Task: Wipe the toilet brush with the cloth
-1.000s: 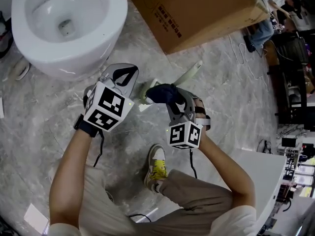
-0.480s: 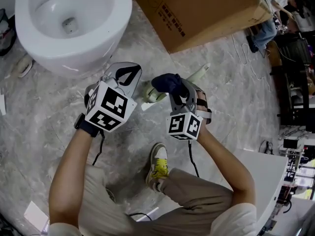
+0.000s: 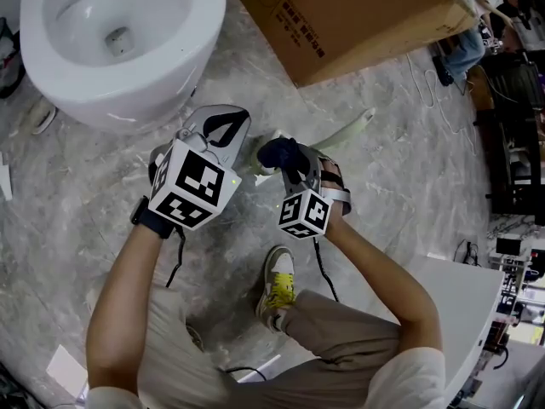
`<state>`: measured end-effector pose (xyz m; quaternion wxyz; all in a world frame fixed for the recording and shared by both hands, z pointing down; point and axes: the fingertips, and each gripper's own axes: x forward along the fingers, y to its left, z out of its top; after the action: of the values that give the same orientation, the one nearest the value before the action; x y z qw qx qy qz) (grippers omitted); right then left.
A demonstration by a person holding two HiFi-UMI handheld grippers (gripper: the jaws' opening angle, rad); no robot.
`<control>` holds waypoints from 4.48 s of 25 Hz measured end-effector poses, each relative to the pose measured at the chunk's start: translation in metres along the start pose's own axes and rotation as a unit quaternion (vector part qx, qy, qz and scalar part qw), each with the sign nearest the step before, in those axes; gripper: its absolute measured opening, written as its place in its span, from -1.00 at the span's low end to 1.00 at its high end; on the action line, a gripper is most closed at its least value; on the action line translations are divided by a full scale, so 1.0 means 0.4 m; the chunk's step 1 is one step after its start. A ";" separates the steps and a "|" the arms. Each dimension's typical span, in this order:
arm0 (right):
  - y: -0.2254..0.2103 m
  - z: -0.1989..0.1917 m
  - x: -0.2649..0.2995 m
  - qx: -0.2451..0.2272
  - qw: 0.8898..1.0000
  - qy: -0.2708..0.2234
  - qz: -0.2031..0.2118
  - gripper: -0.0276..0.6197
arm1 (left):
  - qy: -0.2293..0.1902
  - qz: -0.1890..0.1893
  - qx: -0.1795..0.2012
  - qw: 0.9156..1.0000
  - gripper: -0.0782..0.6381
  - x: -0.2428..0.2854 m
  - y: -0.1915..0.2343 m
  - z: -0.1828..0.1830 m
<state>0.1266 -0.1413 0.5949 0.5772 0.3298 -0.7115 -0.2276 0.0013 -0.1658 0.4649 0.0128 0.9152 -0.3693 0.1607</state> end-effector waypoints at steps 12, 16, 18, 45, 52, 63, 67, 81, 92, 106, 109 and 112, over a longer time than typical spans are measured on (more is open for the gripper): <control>0.120 -0.110 0.057 -0.010 0.996 0.061 0.058 -0.36 | 0.007 0.006 -0.007 1.000 -0.78 0.012 0.005 -0.013; 0.123 -0.186 0.060 0.002 0.993 0.098 0.063 -0.36 | 0.008 0.002 -0.004 1.000 -0.78 0.013 -0.004 -0.014; 0.119 -0.236 0.061 0.016 0.990 0.122 0.062 -0.36 | 0.008 0.000 -0.003 1.000 -0.78 0.014 -0.008 -0.016; 0.208 -0.220 0.177 0.374 0.907 0.131 0.146 -0.38 | 0.030 0.022 0.018 0.999 -0.78 -0.034 0.010 -0.026; 0.185 -0.332 0.154 0.370 0.903 0.183 0.116 -0.38 | 0.031 0.001 0.026 0.999 -0.78 -0.010 -0.027 -0.028; 0.170 -0.332 0.165 0.303 0.934 0.168 0.090 -0.38 | 0.047 -0.025 0.030 0.998 -0.78 0.033 -0.071 -0.057; 0.178 -0.335 0.174 0.255 0.946 0.173 0.102 -0.38 | 0.050 -0.024 0.028 0.998 -0.78 0.035 -0.066 -0.063; 0.223 -0.247 0.134 0.164 0.976 0.083 0.120 -0.39 | 0.055 -0.032 0.033 0.997 -0.78 0.029 -0.084 -0.072; 0.172 -0.244 0.161 0.280 0.950 0.077 0.116 -0.39 | 0.057 -0.025 0.033 0.998 -0.78 0.032 -0.071 -0.073; 0.210 -0.294 0.165 0.289 0.941 0.121 0.131 -0.40 | 0.050 -0.015 0.023 0.998 -0.78 0.051 -0.051 -0.083; 0.212 -0.324 0.151 0.294 0.937 0.138 0.125 -0.40 | 0.051 -0.023 0.025 0.998 -0.78 0.058 -0.060 -0.087; 0.196 -0.362 0.136 0.300 0.936 0.156 0.101 -0.40 | 0.051 -0.030 0.023 0.998 -0.78 0.063 -0.071 -0.089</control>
<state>0.2447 -0.1196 0.7200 0.5749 0.4451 -0.6777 0.1103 0.0273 -0.1570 0.5089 0.0155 0.9166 -0.3365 0.2153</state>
